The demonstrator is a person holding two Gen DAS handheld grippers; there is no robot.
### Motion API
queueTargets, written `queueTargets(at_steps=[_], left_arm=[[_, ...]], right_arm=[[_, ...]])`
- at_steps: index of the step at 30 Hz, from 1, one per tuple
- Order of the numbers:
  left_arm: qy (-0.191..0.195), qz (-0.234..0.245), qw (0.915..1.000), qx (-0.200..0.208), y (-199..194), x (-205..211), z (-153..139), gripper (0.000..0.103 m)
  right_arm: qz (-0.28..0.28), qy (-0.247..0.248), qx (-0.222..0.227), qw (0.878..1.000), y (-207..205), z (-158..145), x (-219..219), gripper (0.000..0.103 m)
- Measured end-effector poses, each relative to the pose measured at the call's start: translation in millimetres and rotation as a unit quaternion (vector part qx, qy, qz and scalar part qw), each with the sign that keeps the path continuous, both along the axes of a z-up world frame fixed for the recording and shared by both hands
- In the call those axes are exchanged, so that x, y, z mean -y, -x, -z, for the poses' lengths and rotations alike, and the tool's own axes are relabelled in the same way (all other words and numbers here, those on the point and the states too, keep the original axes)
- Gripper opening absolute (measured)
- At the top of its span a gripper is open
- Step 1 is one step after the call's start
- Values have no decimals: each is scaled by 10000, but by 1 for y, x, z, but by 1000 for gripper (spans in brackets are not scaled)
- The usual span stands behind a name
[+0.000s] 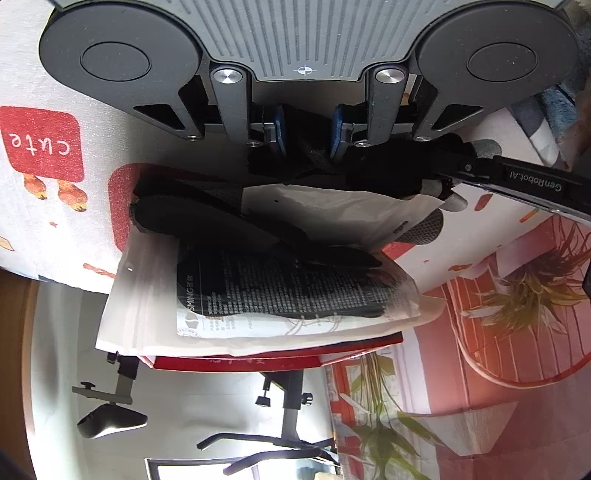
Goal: Organize soft objects
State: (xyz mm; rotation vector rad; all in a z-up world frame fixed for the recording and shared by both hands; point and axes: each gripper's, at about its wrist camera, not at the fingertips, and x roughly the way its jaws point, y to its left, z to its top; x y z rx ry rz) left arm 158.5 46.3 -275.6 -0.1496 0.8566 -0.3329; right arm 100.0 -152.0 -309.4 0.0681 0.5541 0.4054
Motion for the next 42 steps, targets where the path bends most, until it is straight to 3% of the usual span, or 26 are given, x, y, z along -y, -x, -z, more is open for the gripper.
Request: queueTargets(at_steps=[3, 8, 17, 24, 29, 34, 42], left_arm=[[28, -91, 9999, 73, 4, -6, -14, 15], [-252, -8, 9988, 418, 20, -5, -39, 15], [-116, -37, 9930, 1177, 53, -15, -86, 15], [32, -199, 9867, 1616, 55, -15, -115, 15], [55, -241, 9820, 1871, 37, -11, -129, 15], [-17, -220, 9787, 2043, -5, -1, -141, 15], [-197, -51, 9831, 1822, -102, 29, -140, 15]], right_arm=[[-187, -66, 88, 9998, 8, -11, -3, 16], [-359, -175, 270, 9988, 20, -30, -5, 14], [-513, -229, 860, 9947, 39, -78, -8, 13], [-568, -131, 1386, 9886, 42, -115, -14, 13], [-534, 170, 1594, 9856, 23, -139, -21, 13], [-467, 362, 1605, 9853, -22, -162, -19, 13], [-29, 417, 1223, 9916, -124, -167, 3, 13]])
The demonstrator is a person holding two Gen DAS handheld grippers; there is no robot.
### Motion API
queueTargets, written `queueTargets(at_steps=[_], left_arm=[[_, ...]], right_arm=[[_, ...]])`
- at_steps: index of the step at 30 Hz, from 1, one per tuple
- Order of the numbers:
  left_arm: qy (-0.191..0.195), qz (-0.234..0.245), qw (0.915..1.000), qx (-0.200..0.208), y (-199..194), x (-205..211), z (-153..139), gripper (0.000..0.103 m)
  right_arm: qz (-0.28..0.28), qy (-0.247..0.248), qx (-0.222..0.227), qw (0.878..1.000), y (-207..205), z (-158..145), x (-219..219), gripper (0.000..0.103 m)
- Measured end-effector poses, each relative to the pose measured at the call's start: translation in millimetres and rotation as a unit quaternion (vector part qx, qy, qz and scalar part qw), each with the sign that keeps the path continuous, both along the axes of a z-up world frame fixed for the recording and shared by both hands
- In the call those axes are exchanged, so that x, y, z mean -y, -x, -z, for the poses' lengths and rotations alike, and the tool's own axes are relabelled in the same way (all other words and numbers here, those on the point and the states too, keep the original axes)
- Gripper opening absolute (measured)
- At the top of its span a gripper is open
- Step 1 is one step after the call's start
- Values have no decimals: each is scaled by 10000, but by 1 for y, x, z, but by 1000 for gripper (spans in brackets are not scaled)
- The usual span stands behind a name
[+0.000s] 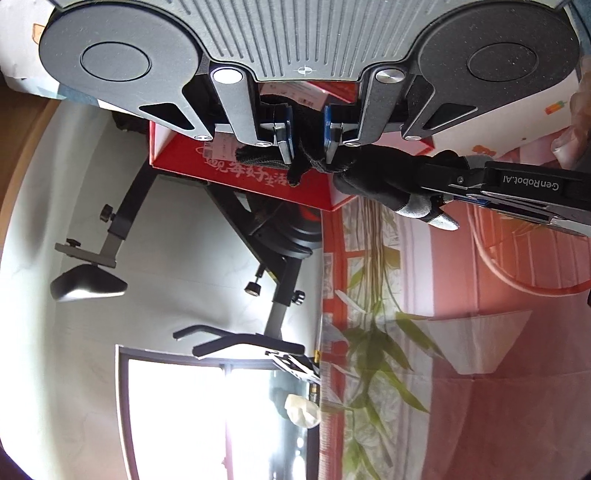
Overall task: Organize soft objects
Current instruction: 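Lift the grey gloves with the left tool and carry them over the red box, then lower the gloves into the red box and open the left tool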
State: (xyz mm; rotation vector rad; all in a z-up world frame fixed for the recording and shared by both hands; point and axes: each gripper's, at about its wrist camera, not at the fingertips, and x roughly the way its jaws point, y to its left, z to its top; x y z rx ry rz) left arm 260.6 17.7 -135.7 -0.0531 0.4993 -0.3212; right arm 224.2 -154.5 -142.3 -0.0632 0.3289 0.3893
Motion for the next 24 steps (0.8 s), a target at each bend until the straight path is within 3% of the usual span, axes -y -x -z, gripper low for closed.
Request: queueTargets(at_steps=[8, 14, 17, 21, 24], left_arm=[[115, -21, 9963, -851, -66, 9, 42, 15], [-167, -14, 9942, -1066, -87, 12, 60, 17], [-125, -5, 9937, -1113, -92, 8, 63, 23], [-257, -71, 9950, -967, -89, 7, 59, 43], [-233, -123, 9970, -723, -79, 3, 50, 57]], right_arm=[[377, 58, -852, 9956, -70, 46, 9, 13], [446, 212, -1328, 9899, -97, 58, 3, 13], [509, 288, -1529, 9865, -105, 56, 2, 13], [797, 205, -1766, 9808, -109, 60, 6, 18], [934, 68, -1695, 9811, -104, 59, 10, 34]])
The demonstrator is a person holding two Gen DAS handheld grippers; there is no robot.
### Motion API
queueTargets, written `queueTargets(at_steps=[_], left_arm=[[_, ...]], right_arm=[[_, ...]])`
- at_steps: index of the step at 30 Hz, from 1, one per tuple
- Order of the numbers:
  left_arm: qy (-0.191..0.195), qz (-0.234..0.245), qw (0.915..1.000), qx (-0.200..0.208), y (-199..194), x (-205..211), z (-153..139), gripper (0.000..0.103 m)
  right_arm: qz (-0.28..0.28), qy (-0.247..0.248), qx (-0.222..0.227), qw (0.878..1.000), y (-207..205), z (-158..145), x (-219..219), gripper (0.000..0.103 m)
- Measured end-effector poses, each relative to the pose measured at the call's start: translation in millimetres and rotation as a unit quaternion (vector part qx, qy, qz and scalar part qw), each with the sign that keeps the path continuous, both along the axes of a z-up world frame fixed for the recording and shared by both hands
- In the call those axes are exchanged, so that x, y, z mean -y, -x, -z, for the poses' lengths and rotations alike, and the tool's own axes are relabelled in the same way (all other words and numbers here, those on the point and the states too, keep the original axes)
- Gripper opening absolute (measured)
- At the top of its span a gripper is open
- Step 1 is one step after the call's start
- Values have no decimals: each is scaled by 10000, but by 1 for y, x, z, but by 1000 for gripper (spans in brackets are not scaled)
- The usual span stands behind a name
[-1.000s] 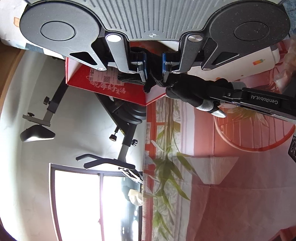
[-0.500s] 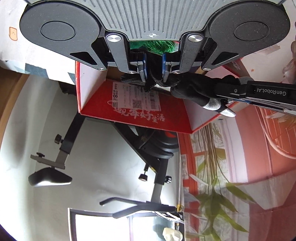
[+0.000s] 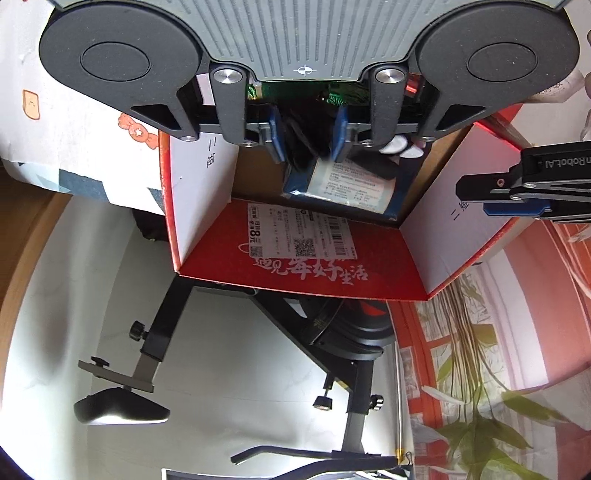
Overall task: Organize soft objects
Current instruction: 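Lower the gloves into the red box and open the left tool, then move the left tool back toward the pile beside the box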
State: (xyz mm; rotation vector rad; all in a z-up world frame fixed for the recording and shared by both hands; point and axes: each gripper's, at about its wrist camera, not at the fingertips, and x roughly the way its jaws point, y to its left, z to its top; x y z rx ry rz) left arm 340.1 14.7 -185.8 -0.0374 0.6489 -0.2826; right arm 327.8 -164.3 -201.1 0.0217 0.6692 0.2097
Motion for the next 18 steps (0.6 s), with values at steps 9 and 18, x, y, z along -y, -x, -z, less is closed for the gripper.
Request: queueTargets(at_steps=[9, 18], left_arm=[[61, -75, 9955, 945, 51, -11, -43, 103], [-173, -294, 9922, 1202, 98, -23, -66, 103]], right_arm=[[-67, -14, 596, 9982, 47, -34, 5, 88], [-61, -148, 1218, 9924, 104, -63, 8, 103]])
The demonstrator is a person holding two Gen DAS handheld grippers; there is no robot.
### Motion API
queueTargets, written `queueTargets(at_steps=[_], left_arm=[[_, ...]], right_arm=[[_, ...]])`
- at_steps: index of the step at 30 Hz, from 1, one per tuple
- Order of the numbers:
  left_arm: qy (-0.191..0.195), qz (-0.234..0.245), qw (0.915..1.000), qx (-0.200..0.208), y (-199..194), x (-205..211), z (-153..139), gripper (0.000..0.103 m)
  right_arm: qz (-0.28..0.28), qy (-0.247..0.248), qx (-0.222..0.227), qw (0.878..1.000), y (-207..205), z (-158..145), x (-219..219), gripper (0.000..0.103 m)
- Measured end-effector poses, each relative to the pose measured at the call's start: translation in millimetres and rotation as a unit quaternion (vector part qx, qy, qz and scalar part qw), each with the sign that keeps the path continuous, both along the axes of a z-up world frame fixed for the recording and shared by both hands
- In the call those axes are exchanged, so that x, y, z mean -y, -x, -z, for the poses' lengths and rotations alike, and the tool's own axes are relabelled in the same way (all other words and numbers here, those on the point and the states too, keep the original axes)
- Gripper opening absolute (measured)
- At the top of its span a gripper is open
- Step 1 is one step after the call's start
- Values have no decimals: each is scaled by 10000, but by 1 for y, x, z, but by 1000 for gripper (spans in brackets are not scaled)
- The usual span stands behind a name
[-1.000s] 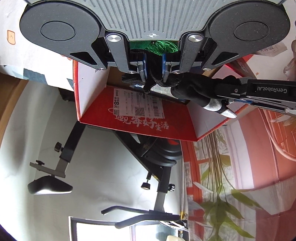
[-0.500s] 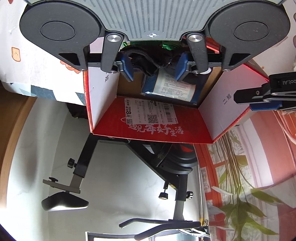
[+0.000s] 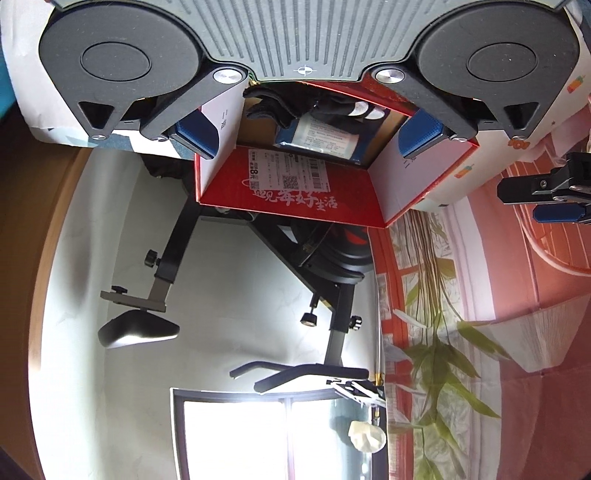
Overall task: Organize soft objects
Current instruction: 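Move the left tool back toward the pile beside the box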
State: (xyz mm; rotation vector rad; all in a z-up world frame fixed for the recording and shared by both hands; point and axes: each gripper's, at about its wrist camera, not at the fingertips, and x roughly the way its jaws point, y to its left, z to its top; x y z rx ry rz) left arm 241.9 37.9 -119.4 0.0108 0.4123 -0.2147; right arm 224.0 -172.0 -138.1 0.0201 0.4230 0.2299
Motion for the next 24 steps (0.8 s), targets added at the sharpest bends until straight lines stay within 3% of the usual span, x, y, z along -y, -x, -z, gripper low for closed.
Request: queueTargets(at_steps=[13, 20, 24], left_arm=[[147, -151, 9997, 157, 66, -10, -3, 103], [110, -90, 9995, 274, 96, -8, 8, 103], [109, -86, 9996, 266, 110, -6, 16, 103]], right_arm=[[84, -597, 630, 9962, 86, 2, 10, 103], [61, -1202, 1208, 9854, 126, 18, 26, 103], [102, -1339, 1110, 9847, 137, 31, 30, 103]])
